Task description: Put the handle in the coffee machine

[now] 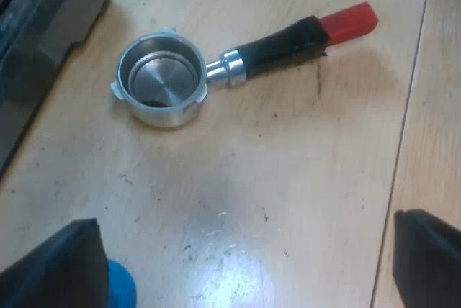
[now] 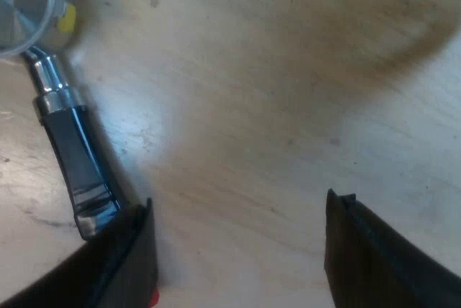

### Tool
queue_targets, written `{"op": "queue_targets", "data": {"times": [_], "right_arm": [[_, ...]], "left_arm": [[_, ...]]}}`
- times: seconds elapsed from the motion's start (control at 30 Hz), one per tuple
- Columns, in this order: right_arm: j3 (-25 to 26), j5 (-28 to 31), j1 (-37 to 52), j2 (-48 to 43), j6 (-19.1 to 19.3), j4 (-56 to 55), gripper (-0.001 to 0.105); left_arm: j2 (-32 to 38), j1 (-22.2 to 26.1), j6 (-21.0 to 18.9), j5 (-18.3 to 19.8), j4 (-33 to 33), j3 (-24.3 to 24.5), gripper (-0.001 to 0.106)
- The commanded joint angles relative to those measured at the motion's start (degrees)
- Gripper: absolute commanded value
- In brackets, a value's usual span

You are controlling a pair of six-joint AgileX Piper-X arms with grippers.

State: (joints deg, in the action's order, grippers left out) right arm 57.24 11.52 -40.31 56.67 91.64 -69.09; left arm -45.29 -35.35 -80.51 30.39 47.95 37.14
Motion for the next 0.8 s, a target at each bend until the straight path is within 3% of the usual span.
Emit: {"op": "queue_targets", "data": {"times": [0.03,0.2,0.27,0.37,0.47,0.8], "right_arm": [[-2.24,0.17,-0.15,0.66,0.04,1.73,0.055],[-6.22,0.19,-0.15,0.68,-0.15,4.84,0.054],[-7.36,0.19,-0.15,0.68,-0.15,5.33,0.047],[-9.62,0.19,-0.15,1.51,-0.15,6.08,0.02],[-11.33,-0.24,-0.15,2.84,-0.15,7.54,0.001],[-13.68,-2.21,-0.15,8.5,-0.15,12.47,0.0]], "left_arm": [[0.0,-0.28,-0.52,-0.15,-0.82,-0.38,0.082],[0.0,-0.28,-0.52,-0.15,-1.94,-0.36,0.082],[0.0,-0.28,-0.52,-0.15,-2.03,-0.36,0.082],[0.0,-0.28,-0.52,-0.15,-2.03,-0.36,0.082],[0.0,-0.28,-0.52,-0.32,-2.03,-0.36,0.082],[-0.19,-0.28,-0.39,-3.44,-2.03,-1.02,0.082]]}}
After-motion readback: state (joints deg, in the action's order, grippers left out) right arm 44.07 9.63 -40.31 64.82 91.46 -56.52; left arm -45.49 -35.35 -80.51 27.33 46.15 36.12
